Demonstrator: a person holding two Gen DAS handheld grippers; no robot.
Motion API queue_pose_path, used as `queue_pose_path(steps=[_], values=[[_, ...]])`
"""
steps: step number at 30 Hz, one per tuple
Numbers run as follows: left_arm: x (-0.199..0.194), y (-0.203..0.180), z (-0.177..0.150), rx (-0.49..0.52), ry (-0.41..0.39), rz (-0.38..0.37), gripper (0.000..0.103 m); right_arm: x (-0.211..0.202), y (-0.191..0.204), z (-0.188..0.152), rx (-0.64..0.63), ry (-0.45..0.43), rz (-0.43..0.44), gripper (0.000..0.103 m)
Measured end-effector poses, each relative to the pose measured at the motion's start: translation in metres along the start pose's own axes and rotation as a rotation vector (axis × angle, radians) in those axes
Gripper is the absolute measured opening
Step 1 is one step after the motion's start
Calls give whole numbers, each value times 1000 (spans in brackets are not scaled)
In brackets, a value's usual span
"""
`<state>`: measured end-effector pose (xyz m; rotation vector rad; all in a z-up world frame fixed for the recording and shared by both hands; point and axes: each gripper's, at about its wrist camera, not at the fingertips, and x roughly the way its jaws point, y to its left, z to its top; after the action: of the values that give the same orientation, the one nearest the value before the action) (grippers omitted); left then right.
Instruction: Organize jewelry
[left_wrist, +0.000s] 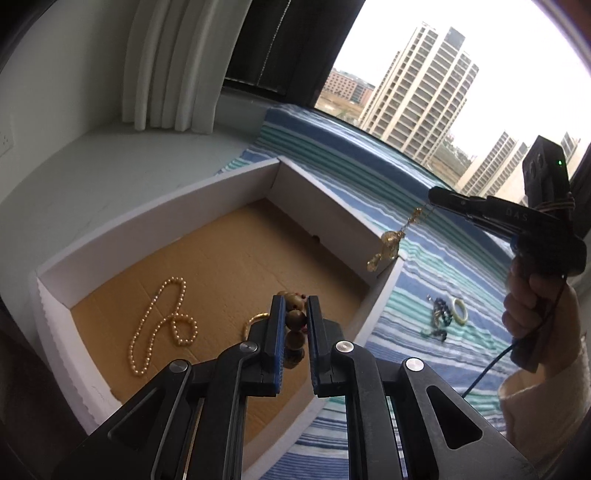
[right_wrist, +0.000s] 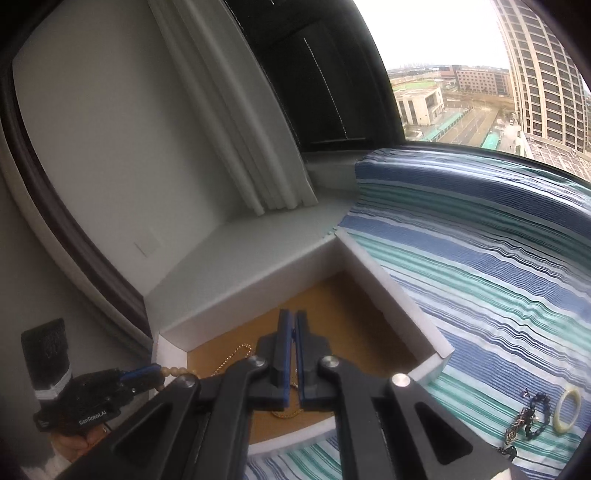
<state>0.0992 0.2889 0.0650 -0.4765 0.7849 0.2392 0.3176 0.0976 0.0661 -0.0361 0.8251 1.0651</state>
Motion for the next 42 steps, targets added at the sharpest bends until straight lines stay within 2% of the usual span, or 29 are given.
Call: queue_pose_path(steps=[6, 9, 10, 12, 13, 14, 18, 20, 23, 27, 30, 32, 35, 39, 42], values=[[45, 14, -34, -23, 100, 56, 9, 85, -15, -15, -31, 112, -73, 2], [60, 16, -45, 3, 120, 127, 11, 105, -24, -26, -35, 138, -138, 6], [60, 16, -47, 13, 113, 157, 15, 107, -26, -30, -29, 136, -164, 6], [53, 13, -49, 32, 90, 179, 32, 97, -32, -34, -3, 106, -172, 17], [48, 11, -50, 38, 72, 183, 45, 89, -33, -37, 5, 81, -176, 29], [43, 8, -51, 47, 52, 187, 53, 77, -34, -41, 3, 49, -187, 40], [17, -20, -57, 122, -37, 163, 70, 24, -33, -70, -49, -55, -246, 50], [4, -41, -65, 169, -82, 130, 84, 2, -36, -97, -65, -97, -313, 66], [-3, -76, -82, 232, -114, 70, 97, -21, -50, -148, -88, -96, -440, 70], [17, -118, -114, 313, -71, -15, 100, -43, -86, -222, -36, -30, -591, 70], [56, -140, -142, 335, -11, -29, 100, -62, -116, -270, 42, -1, -678, 70], [87, -148, -156, 345, 35, -11, 100, -77, -137, -295, 89, 3, -732, 70], [121, -160, -165, 365, 74, 16, 100, -99, -168, -322, 174, 1, -792, 75], [151, -172, -162, 395, 66, 57, 100, -121, -201, -340, 264, -16, -854, 76], [174, -177, -158, 417, 69, 100, 100, -125, -218, -347, 332, -5, -842, 78]])
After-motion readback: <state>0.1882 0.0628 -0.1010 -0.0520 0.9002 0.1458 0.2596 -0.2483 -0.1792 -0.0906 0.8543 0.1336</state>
